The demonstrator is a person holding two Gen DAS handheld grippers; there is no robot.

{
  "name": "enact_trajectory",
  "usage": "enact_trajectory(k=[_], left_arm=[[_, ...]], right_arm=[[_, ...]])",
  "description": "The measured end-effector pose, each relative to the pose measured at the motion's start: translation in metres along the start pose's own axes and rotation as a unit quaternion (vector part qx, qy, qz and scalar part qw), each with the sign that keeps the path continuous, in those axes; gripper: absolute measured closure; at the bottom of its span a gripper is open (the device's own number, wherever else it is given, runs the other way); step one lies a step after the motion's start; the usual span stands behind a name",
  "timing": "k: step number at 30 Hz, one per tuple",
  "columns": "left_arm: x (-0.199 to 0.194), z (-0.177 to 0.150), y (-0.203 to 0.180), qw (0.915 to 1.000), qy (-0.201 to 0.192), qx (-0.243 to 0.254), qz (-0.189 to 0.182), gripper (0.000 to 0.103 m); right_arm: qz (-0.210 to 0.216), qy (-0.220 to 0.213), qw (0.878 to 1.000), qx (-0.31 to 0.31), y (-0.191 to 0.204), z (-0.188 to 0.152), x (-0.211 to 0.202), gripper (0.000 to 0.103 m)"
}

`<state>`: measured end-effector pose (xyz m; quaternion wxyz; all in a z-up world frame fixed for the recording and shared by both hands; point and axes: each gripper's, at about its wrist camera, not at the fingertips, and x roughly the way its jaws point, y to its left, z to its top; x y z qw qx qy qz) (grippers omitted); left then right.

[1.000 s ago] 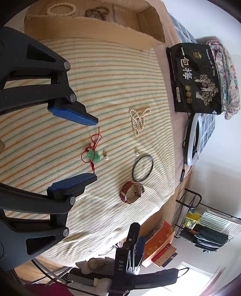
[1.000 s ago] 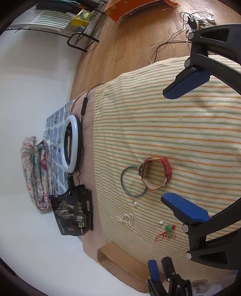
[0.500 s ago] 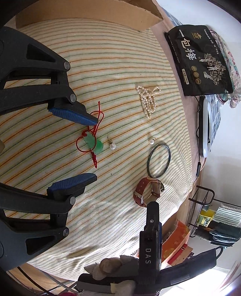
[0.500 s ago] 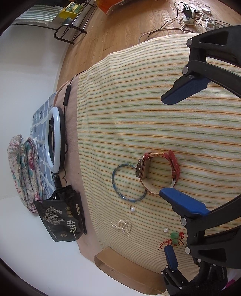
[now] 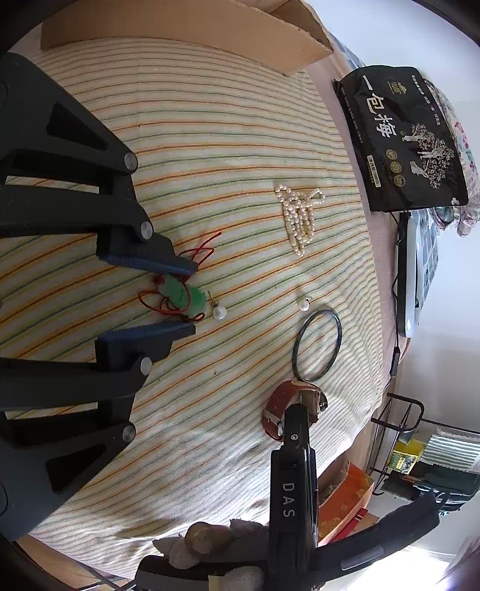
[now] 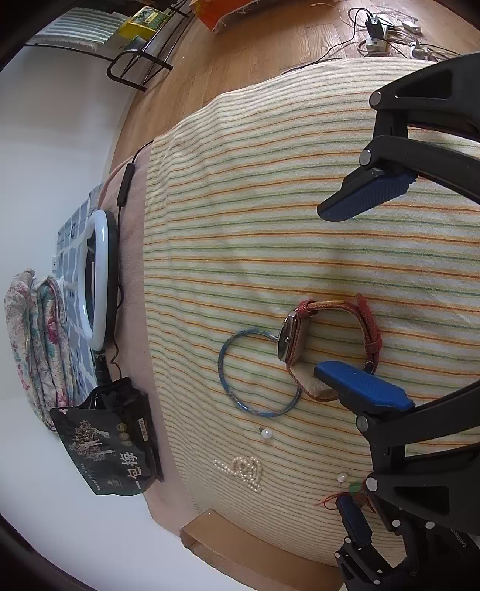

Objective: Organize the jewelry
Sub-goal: 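Grasp the jade pendant with the left tool while the right tool grasps the red watch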

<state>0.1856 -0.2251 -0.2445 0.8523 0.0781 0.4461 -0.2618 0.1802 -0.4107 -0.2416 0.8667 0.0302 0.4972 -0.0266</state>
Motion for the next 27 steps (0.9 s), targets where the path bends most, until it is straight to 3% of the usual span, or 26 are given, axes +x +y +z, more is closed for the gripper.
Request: enact_trajectory(k=[4,8,11,15,17,27], left_arm=[[0.0,0.0,0.003,0.9999,0.001,-0.006,-0.008,0.09],[-0.001,0.001,0.004,0.9999,0.002,-0.008,-0.014,0.091],[-0.003,0.0,0.005,0.9998,0.002,-0.008,-0.017,0.091],[-0.008,-0.002,0.004,0.9998,-0.001,-0.008,-0.019,0.091],[-0.011,-0.002,0.004,0.9997,-0.002,-0.007,-0.022,0.091],[-0.023,-0.004,0.006,0.9997,-0.009,-0.01,-0.019,0.091]], right_arm=[[0.001,0.009,1.0,0.001,0.002,-0.002,0.005,0.038],[0.018,0.013,1.0,0.006,0.0,-0.003,0.002,0.069],[0.027,0.013,1.0,0.007,0.001,-0.004,-0.002,0.084],[0.036,0.006,0.999,0.015,-0.001,-0.006,-0.008,0.091],[0.041,0.0,0.999,0.022,-0.003,-0.006,-0.013,0.099],[0.048,0.028,0.998,0.031,-0.006,-0.01,-0.003,0.097]])
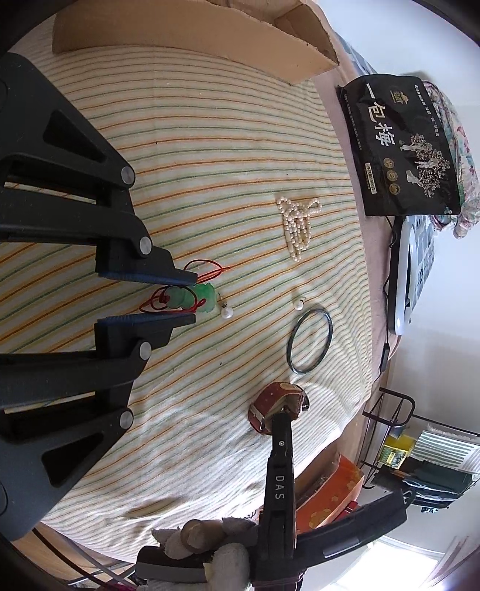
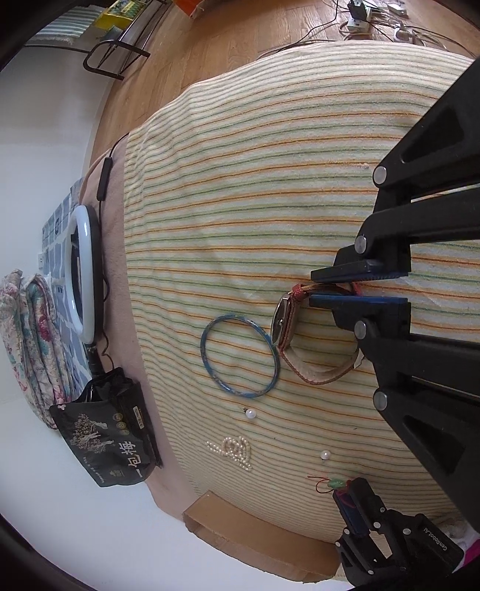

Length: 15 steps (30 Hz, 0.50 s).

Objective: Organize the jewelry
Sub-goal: 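Grasp the jade pendant with the left tool while the right tool grasps the red watch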

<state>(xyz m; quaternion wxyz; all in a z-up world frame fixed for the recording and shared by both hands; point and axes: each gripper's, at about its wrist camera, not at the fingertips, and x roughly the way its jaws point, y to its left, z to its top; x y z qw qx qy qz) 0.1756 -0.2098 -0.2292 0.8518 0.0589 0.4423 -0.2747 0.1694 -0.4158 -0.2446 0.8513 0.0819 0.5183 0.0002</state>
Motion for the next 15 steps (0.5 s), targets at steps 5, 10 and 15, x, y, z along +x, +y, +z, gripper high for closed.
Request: enact_trajectory(k=[5,10,15], left_arm=[[-0.004,0.0,-0.001,1.0,-0.005,0.004,0.0,0.091],[-0.012,0.001,0.002,0.9999,-0.014,-0.001,-0.002,0.091],[-0.027,0.004,0.008,0.9995,-0.028,-0.009,-0.006,0.091]], right_arm=[[-0.002,0.002,1.0,-0.002,0.001,0.001,0.007,0.097],[0.002,-0.014,1.0,0.01,-0.001,-0.003,-0.007,0.098],[0.008,-0.032,0.999,0.02,-0.003,-0.007,-0.028,0.098]])
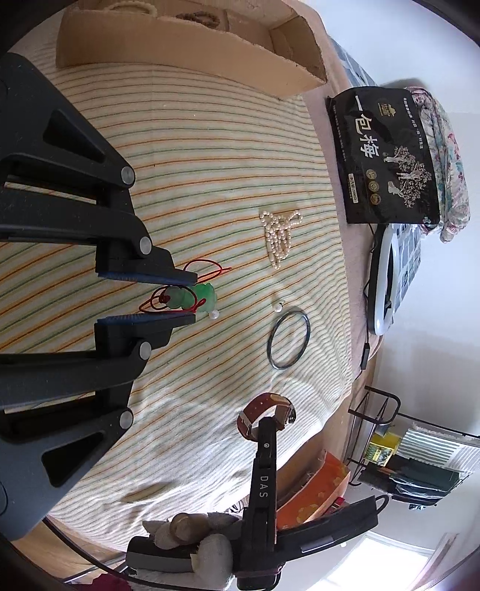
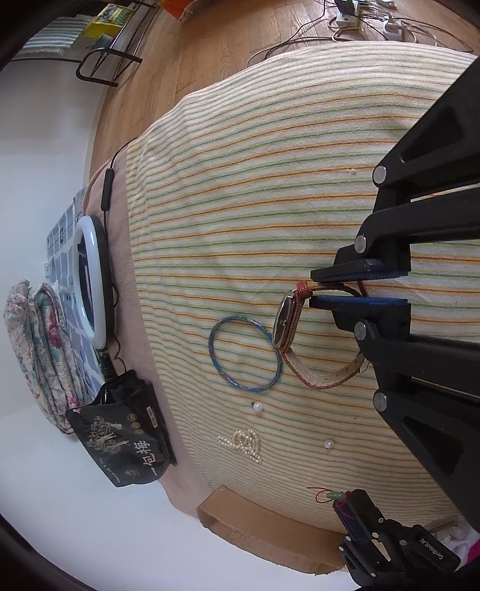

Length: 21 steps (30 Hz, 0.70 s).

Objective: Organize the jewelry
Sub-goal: 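Grasp the jade pendant with the left tool while the right tool grasps the red watch, then carry the pendant and watch over the box and release both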

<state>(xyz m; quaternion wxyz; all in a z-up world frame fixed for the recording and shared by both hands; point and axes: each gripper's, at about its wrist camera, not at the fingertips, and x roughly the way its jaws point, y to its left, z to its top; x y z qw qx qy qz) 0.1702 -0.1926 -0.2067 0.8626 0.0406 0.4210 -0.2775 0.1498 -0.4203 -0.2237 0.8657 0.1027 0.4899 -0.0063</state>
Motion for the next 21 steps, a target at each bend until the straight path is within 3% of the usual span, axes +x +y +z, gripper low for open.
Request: enact_trajectory(k=[11,21], left_arm=[[-0.048,0.007,0.018,0.9991,-0.039,-0.018,0.003,0.091],[-0.096,0.007,0.05,0.9965,-0.071,-0.034,0.027,0.091]], right_arm=[[0.019,-0.042,0.999,-0.017,0.027,0.001,-0.054,0.098],[0.052,-0.06,0.995,-0.059,0.087,0.008,-0.078,0.098]])
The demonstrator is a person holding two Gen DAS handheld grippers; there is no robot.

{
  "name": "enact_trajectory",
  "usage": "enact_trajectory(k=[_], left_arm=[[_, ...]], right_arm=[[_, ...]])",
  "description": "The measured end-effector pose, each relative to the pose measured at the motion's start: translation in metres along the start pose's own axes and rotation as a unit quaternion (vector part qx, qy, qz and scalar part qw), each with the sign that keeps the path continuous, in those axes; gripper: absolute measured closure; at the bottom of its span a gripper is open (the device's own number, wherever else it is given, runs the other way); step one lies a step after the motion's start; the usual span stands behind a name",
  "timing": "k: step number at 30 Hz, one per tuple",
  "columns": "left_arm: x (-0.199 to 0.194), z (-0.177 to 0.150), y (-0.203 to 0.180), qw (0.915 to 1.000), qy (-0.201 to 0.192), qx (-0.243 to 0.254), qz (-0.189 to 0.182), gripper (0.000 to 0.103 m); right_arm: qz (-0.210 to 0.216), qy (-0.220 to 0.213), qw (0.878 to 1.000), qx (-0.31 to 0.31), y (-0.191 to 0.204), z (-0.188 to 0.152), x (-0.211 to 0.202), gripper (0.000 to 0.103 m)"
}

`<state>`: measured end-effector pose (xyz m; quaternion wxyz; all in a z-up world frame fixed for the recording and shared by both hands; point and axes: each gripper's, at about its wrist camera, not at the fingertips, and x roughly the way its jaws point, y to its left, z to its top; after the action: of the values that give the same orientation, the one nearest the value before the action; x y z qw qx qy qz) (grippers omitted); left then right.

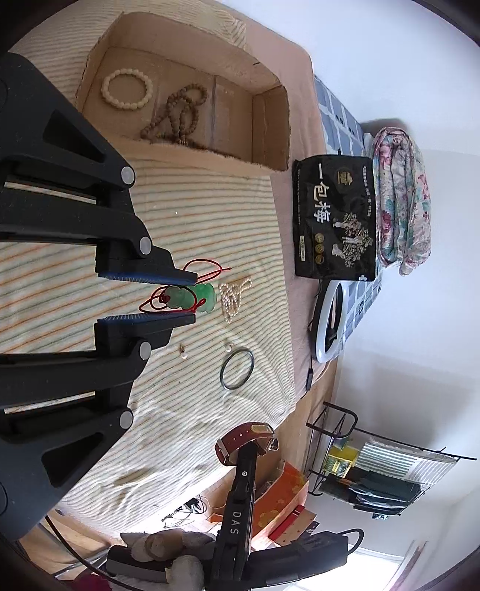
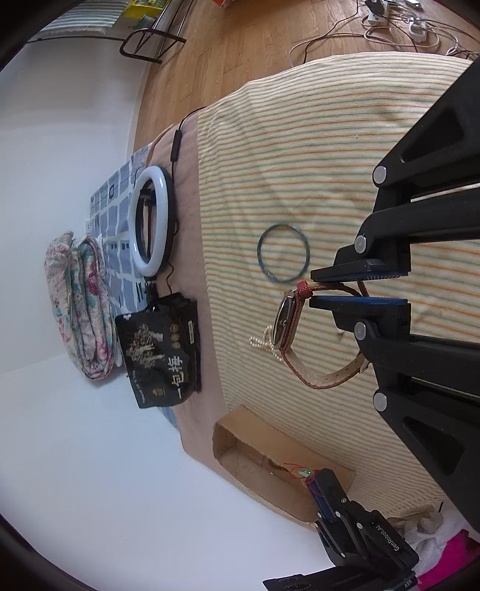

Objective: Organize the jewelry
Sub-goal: 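Carry the pendant and watch over the box and release both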

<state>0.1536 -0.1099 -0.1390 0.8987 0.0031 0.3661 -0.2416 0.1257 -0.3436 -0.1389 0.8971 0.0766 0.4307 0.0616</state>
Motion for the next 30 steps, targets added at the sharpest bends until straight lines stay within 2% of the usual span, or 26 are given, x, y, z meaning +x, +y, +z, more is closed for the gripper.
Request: enact_trajectory(k=[15,30], left_arm=[[-0.05,0.001,0.095,0.9964,-0.03,-0.048,0.064,0.091],[-0.052,-0.013,0.157,0.9921,-0.023,-0.069,0.102,0.091]], right_arm=[[0.051,-0.011,0.997,-0.061,0.103,0.036,0.017,0.098],[0.086,0.01,0.99,-0.114,0.193,0.066,0.084,0.098]])
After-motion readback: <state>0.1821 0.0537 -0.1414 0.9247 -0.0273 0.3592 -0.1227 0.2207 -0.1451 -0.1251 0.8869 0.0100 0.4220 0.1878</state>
